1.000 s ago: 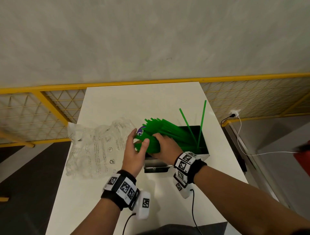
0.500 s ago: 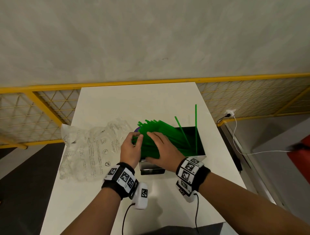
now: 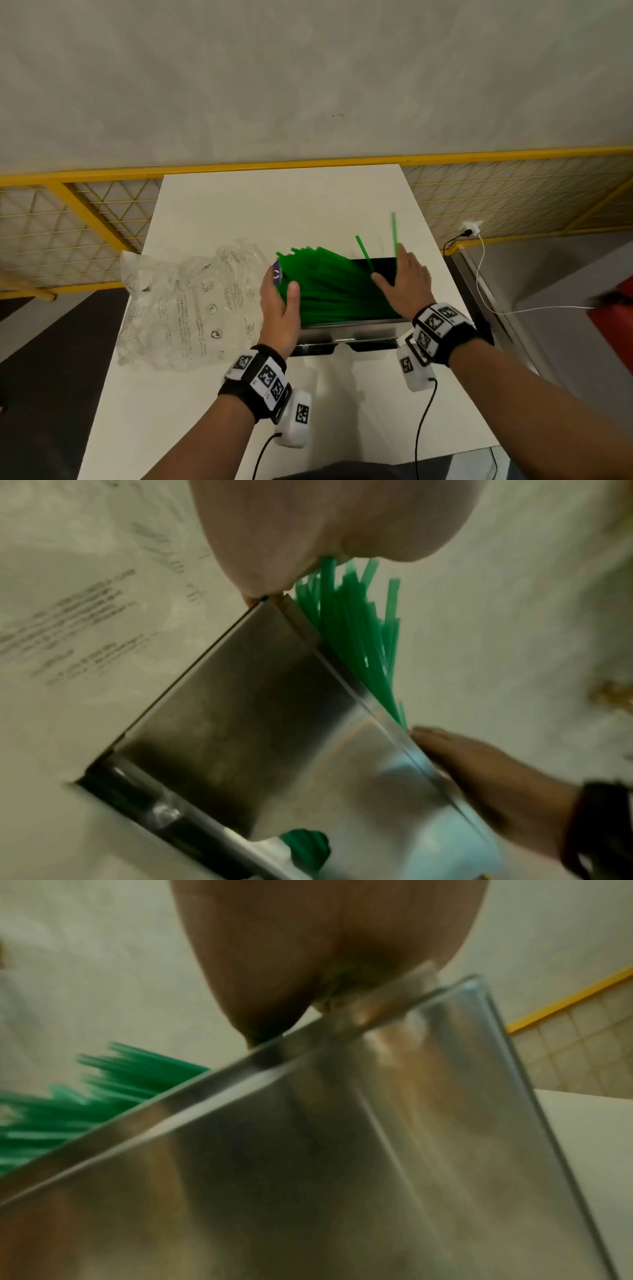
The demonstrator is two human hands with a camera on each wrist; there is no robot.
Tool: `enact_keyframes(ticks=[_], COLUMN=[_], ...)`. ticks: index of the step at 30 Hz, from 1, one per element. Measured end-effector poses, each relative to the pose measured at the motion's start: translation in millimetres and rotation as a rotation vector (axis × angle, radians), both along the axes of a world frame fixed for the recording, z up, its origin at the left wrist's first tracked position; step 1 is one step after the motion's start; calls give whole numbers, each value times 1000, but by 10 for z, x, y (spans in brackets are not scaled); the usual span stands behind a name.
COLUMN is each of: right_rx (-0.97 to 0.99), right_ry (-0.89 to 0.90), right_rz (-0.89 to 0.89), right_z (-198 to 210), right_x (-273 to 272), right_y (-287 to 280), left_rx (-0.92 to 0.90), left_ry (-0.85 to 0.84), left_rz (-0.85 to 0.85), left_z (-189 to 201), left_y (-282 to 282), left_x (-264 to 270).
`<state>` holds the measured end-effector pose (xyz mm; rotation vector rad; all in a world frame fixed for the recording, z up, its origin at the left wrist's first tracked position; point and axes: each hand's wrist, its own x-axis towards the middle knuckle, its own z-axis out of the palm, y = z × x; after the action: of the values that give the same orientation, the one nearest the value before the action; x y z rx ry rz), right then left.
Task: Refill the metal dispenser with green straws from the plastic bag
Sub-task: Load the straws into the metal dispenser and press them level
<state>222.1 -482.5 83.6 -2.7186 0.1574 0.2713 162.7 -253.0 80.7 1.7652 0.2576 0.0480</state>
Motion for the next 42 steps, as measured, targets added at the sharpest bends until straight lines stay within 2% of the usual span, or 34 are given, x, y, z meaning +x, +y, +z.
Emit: enact_keyframes(ticks=[2,5,9,12,14,16,18,20,26,31,35,39,42], right_rx=[-31,20,305,387,336,152,-20,-107,83,-72,-85,-144,-196], right_ry=[20,-20,140,121,120,160,162,144,185,113,21,27,134], right_rz=[144,325,428,436,437,451,453,456,387,421,461,479,482], right_z=[0,23,34,40,22,-4,-21,-27,-45,-25,132,182,104], right_x=[22,-50,-167,-190,-189,-176,-145,-101,19,26,25,6,-24], right_y=[79,242,389,340,308,357,459,557,635,635,566,621,703], left_rx=[91,197,93,-80,-153,-228,-193,-111,37,51,-22,-100,85], left_ry=[-25,-11,18,25,2,19,41,16,7,-59,-123,-48,11], left_rz=[-153,-216,-104,-20,-1,-67,-152,-168,-101,-32,-26,24,-79], left_z=[-23,-81,-64,28,77,119,140,119,46,83,158,152,-18], left_y=[-11,34,113,155,162,130,73,53,57,-9,-91,-117,1], left_x=[-64,-15,54,48,46,49,26,16,41,61,60,104,123])
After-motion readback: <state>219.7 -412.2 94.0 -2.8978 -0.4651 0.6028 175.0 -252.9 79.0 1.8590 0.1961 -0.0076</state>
